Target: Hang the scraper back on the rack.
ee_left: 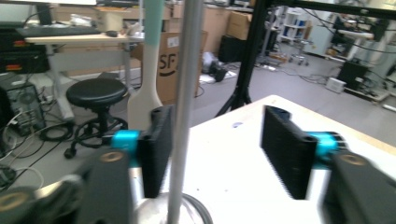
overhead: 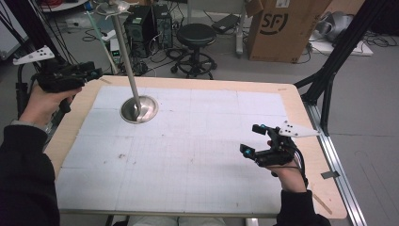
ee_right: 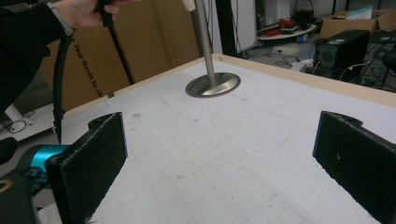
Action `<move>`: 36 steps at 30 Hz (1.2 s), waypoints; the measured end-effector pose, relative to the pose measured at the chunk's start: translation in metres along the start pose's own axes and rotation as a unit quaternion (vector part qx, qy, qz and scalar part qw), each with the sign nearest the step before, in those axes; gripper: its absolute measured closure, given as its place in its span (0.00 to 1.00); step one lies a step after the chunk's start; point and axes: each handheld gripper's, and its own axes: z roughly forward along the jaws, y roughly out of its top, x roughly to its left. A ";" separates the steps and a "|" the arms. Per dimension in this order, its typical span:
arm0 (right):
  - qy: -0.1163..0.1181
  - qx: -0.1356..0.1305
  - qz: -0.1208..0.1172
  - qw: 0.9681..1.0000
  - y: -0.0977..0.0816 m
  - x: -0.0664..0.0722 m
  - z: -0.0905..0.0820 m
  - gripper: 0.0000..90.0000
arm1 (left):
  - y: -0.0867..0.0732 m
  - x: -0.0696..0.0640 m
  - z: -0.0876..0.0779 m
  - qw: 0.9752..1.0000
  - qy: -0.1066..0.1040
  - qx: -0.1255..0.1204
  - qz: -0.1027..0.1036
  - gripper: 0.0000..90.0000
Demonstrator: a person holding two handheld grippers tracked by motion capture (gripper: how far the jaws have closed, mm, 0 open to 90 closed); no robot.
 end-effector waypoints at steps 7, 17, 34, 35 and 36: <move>-0.006 0.011 0.002 1.000 -0.006 0.001 0.000 0.02 | -0.011 -0.011 -0.003 0.998 -0.059 -0.013 0.002 0.16; -0.014 0.013 0.004 1.000 -0.007 0.004 -0.004 0.02 | -0.031 -0.044 -0.001 0.990 -0.130 -0.033 0.039 0.06; -0.043 0.000 0.006 0.999 -0.008 -0.005 -0.006 0.02 | -0.093 -0.081 0.005 0.993 -0.082 0.004 0.083 0.06; -0.045 0.001 0.007 0.999 -0.008 -0.008 -0.007 0.02 | -0.097 -0.080 0.004 0.994 -0.069 0.008 0.086 0.06; -0.048 -0.001 0.011 0.999 -0.009 -0.009 -0.008 0.02 | -0.102 -0.078 0.002 0.995 -0.061 0.010 0.080 0.06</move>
